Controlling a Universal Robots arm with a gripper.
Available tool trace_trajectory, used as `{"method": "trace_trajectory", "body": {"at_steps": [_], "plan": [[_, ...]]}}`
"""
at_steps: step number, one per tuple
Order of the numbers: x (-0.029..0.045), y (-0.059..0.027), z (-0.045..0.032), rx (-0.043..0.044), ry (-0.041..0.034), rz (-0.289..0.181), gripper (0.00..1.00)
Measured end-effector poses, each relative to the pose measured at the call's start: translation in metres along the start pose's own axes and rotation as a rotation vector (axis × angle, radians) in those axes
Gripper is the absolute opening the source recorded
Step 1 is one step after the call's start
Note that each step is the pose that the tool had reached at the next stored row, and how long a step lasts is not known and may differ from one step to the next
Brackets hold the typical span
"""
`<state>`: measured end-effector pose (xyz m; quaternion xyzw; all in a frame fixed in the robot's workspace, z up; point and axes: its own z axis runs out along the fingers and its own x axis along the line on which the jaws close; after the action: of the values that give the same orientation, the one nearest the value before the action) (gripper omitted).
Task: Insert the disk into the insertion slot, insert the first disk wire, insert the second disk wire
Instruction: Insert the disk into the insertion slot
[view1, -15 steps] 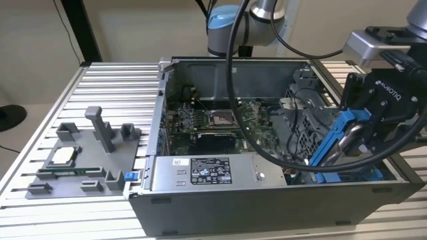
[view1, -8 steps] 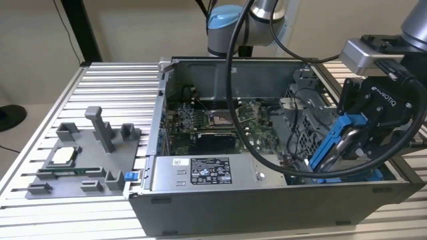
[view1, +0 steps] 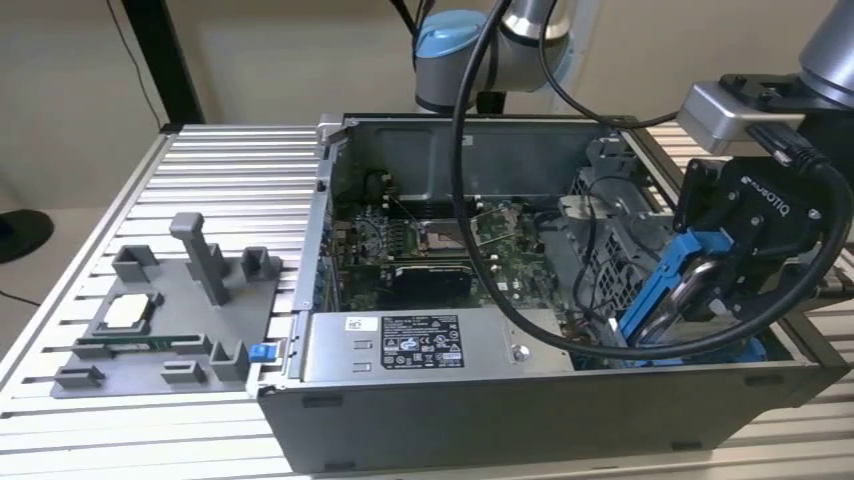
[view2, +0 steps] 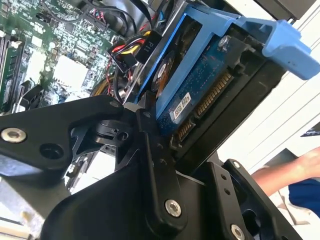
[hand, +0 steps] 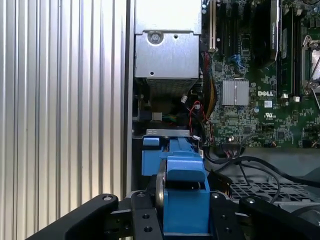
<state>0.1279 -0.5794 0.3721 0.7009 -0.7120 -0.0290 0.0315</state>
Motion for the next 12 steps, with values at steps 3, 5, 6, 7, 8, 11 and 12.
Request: {"method": "trace_trajectory", "body": {"at_steps": [3, 5, 6, 7, 8, 11, 12], "plan": [[0.0, 0.0, -0.0001, 0.0, 0.0002, 0.0, 1.0], [0.0, -0.0001, 0.0, -0.0001, 0.0, 0.0, 1.0], [0.0, -0.0001, 0.0, -0.0001, 0.0001, 0.0, 1.0], [0.0, -0.0001, 0.0, -0.0001, 0.0, 0.0, 1.0], [0.0, -0.0001, 0.0, -0.0001, 0.0001, 0.0, 1.0], [0.0, -0.0001, 0.0, -0.0001, 0.0001, 0.0, 1.0], [0.0, 0.0, 0.0001, -0.0001, 0.0001, 0.0, 1.0]]}}
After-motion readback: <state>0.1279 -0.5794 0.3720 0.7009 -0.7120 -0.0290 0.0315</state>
